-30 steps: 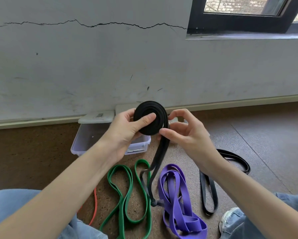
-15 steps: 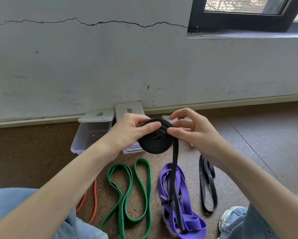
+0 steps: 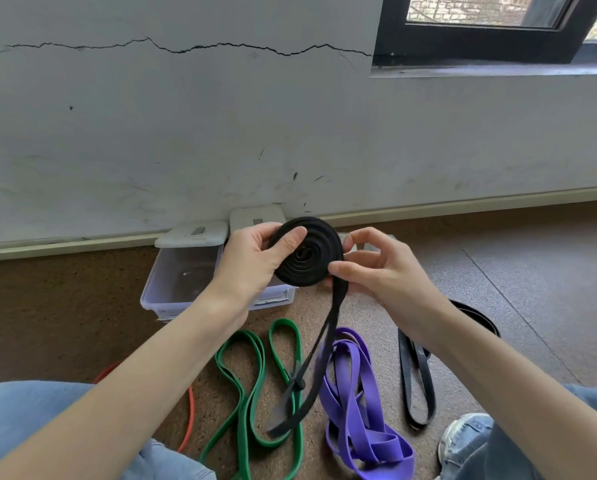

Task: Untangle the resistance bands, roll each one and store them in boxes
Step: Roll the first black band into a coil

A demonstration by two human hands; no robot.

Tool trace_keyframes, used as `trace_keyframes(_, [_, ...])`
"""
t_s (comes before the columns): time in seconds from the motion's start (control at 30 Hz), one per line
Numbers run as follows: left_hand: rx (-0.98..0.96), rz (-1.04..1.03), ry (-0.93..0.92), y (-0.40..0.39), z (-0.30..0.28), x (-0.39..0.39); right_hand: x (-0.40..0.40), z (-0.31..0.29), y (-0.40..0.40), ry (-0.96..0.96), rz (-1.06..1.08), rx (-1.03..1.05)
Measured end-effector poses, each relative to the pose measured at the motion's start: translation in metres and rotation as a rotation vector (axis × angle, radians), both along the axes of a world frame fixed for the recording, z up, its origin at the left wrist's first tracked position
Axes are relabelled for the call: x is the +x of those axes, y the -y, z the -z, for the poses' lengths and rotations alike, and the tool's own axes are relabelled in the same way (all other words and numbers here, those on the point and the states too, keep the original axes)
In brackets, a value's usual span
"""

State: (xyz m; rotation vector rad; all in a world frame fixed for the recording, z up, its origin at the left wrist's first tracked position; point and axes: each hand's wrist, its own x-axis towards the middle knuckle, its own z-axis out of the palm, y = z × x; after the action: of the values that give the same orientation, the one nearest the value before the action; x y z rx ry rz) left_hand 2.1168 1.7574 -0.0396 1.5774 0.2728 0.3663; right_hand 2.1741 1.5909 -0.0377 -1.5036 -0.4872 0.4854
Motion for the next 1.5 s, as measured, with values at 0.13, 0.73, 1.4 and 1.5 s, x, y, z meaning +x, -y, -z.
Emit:
trace_keyframes(0.13, [0.004, 0.256, -0.208, -0.006, -0.003, -0.001, 0.005, -0.005, 0.006, 0.17, 0.045, -0.016])
trace_keyframes(0.73, [0.034, -0.113, 0.097, -0.001, -0.015, 0.0, -0.002, 0.002, -0.005, -0.117, -0.162, 0.125])
trace_keyframes(1.4, [0.094, 0.187, -0.012, 0.002, -0.002, -0.001, -0.005, -0.007, -0.003, 0.298, -0.042, -0.06])
trace_keyframes(1.5, [0.157, 0.113, 0.071, 0.004, -0.004, 0.002, -0.004, -0.007, -0.001, 0.201, -0.012, -0.016])
